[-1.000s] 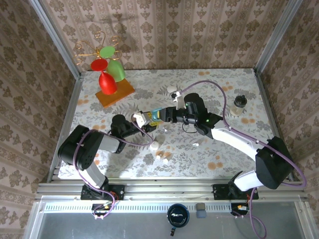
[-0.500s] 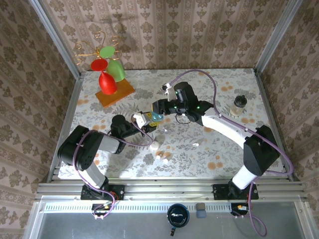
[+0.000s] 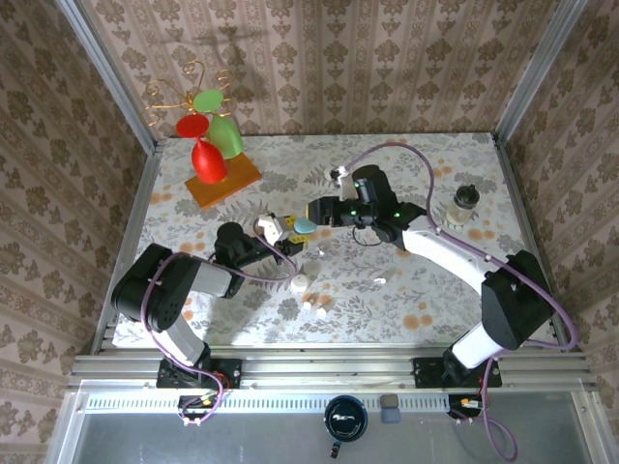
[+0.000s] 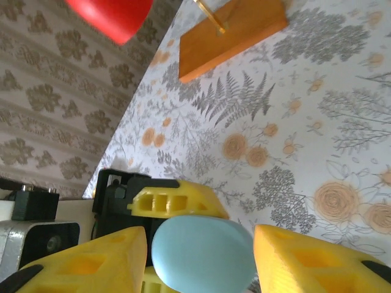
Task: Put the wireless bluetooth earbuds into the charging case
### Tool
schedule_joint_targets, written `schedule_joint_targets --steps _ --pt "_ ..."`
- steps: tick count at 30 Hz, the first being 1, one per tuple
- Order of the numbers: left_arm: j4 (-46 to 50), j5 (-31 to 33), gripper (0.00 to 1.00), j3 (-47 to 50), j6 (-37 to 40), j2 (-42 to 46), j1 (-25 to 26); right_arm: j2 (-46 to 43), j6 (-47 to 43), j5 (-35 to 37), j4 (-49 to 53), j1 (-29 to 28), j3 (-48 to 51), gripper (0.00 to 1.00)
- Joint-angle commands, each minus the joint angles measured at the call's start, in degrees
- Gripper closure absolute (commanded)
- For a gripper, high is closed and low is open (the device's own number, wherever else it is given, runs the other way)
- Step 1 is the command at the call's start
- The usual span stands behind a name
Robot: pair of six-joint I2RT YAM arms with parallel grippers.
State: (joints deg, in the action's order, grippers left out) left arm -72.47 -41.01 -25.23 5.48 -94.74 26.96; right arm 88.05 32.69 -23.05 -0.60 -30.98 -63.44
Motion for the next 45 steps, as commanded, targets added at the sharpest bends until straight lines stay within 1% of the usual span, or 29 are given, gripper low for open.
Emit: schedule_joint_targets --steps 1,3,5,6,10,12,16,22,25,29,32,35,37,40,41,42,45 --pt "-1.83 1.40 0.62 -2.37 -4.45 1.74 0.36 -1.71 9.81 -7.62 -10.99 3.56 4.09 0.43" --pt "-1.84 2.37 0.62 -3.17 -7.02 2.23 0.58 -1.49 15.80 -12.06 -18.21 5.40 7.34 0.39" --pt "-1.79 2.84 0.62 -4.04 -9.12 2.61 0.66 -1.06 19.57 -15.59 -22.95 6.34 9.05 0.37" --pt "-1.80 3.06 0.63 -4.50 -9.89 2.76 0.77 -0.81 20.71 -17.34 -24.17 6.59 9.46 0.37" --pt "-1.89 3.46 0.63 -5.94 -11.35 2.73 1.23 0.52 23.55 -20.67 -26.36 6.63 10.07 0.36" --pt "-1.93 3.75 0.63 -6.56 -11.46 2.68 1.49 1.96 26.34 -22.75 -29.98 6.54 10.51 0.36" --pt "-1.87 3.66 0.63 -7.37 -11.40 2.75 2.00 5.05 31.66 -25.21 -37.06 6.45 10.50 0.36" --pt "-1.80 3.52 0.63 -7.47 -10.72 3.05 2.55 6.02 31.92 -25.70 -36.51 6.35 9.54 0.37" --pt "-1.80 3.31 0.62 -7.37 -9.99 2.70 2.74 6.25 31.92 -26.04 -36.03 6.45 9.27 0.45" --pt "-1.72 2.48 0.62 -7.10 -8.22 2.42 3.01 6.62 32.00 -25.79 -35.87 6.43 9.46 0.61" --pt "-1.80 2.34 0.62 -6.76 -7.67 2.41 3.10 6.71 31.94 -25.35 -35.87 6.54 9.81 0.69" --pt "-1.80 2.26 0.61 -6.50 -7.24 2.48 3.18 6.76 31.98 -24.71 -35.80 6.83 10.01 0.75" --pt "-1.76 2.09 0.61 -6.23 -6.89 2.59 3.16 6.76 31.99 -24.30 -35.78 7.06 10.18 0.76" --pt "-1.71 1.56 0.55 -5.90 -6.00 2.79 3.10 6.52 31.65 -23.44 -35.51 7.55 10.39 0.76" --pt "-1.71 1.44 0.51 -5.80 -5.63 2.72 3.03 6.27 31.37 -22.98 -35.22 7.68 10.54 0.76" --pt "-1.66 1.39 0.42 -5.62 -5.50 2.82 3.01 6.06 31.20 -22.30 -34.79 7.99 10.82 0.76" --pt "-1.53 2.21 0.30 -4.73 -4.57 2.96 3.01 5.06 29.50 -20.14 -32.65 9.07 12.08 0.76"
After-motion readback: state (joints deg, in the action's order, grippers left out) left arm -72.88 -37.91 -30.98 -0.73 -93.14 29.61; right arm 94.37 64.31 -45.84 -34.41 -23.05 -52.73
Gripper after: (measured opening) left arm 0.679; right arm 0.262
